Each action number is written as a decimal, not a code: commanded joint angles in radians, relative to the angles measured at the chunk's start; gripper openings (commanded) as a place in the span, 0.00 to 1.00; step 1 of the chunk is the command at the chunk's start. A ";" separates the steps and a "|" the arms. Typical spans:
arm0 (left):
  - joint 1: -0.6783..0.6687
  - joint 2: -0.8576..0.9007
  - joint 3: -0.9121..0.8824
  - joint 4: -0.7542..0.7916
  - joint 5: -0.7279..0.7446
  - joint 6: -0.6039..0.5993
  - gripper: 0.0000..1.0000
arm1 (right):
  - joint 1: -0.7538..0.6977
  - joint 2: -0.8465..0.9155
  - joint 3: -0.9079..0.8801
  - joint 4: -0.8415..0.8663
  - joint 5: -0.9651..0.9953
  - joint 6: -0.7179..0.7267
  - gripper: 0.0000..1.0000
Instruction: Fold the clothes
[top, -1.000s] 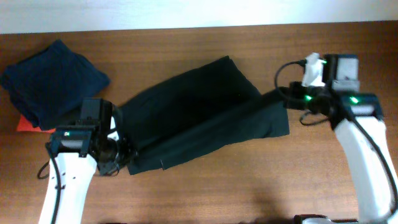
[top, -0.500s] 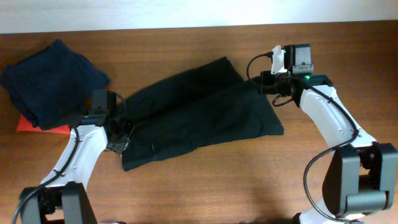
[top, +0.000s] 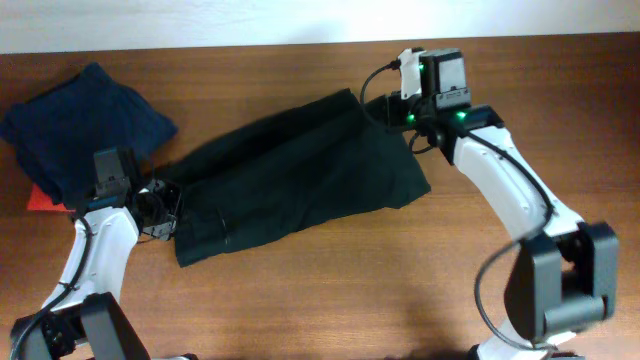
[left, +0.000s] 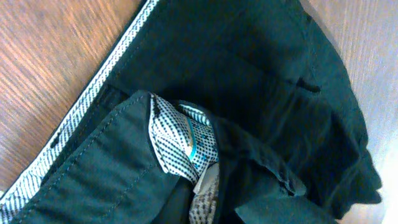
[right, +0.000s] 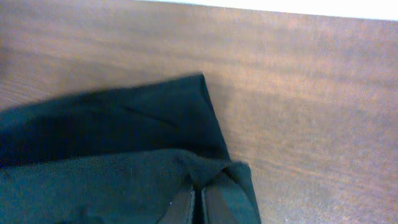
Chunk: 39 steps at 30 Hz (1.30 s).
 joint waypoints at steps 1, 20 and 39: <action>0.011 -0.025 -0.003 0.048 -0.053 0.008 0.16 | 0.000 0.085 0.015 0.041 0.018 -0.006 0.08; -0.001 -0.026 -0.003 -0.128 0.025 0.331 0.43 | -0.079 0.126 -0.224 -0.156 -0.042 -0.007 0.77; -0.265 -0.024 -0.003 0.317 0.066 0.526 0.83 | -0.327 -0.190 -0.251 -0.357 0.100 0.169 0.65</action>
